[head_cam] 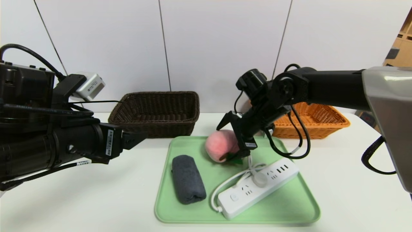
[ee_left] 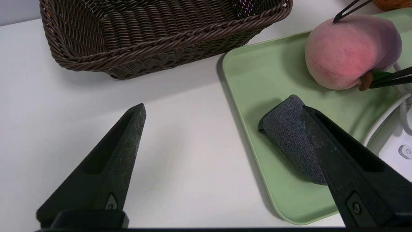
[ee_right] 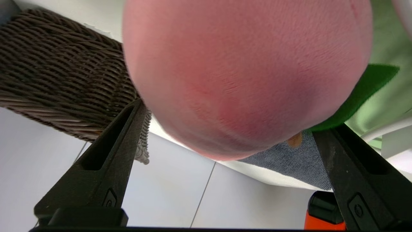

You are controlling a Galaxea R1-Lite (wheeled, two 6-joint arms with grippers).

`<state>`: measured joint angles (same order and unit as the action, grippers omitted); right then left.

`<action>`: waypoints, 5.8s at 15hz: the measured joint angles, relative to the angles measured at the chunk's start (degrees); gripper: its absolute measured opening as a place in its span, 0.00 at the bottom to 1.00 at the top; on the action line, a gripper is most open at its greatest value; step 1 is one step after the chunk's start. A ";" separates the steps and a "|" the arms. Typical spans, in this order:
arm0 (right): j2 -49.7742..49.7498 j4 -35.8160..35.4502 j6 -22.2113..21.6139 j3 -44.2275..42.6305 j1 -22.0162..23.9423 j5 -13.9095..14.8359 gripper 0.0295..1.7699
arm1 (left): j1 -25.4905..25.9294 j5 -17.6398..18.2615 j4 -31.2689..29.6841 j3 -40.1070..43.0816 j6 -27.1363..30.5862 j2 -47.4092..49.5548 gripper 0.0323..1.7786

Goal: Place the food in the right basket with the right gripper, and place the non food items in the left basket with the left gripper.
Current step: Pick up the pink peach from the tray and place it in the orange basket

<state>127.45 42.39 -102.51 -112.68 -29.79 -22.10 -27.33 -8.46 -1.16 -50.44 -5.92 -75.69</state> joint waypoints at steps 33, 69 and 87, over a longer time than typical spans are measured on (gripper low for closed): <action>2.45 -1.44 1.05 0.00 0.35 0.09 0.70 | 0.00 -0.02 -0.02 0.04 -0.18 -1.21 0.95; -23.59 1.41 65.99 0.61 8.37 23.36 0.38 | 0.00 -0.51 0.30 -0.63 1.60 -0.02 0.95; -5.86 -8.66 68.78 0.61 23.16 25.12 0.38 | 0.00 -0.51 0.65 -2.23 1.55 -0.77 0.95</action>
<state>121.59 33.73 -33.73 -112.07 -6.63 3.02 -27.33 -8.97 -0.51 -52.68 -4.38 -76.46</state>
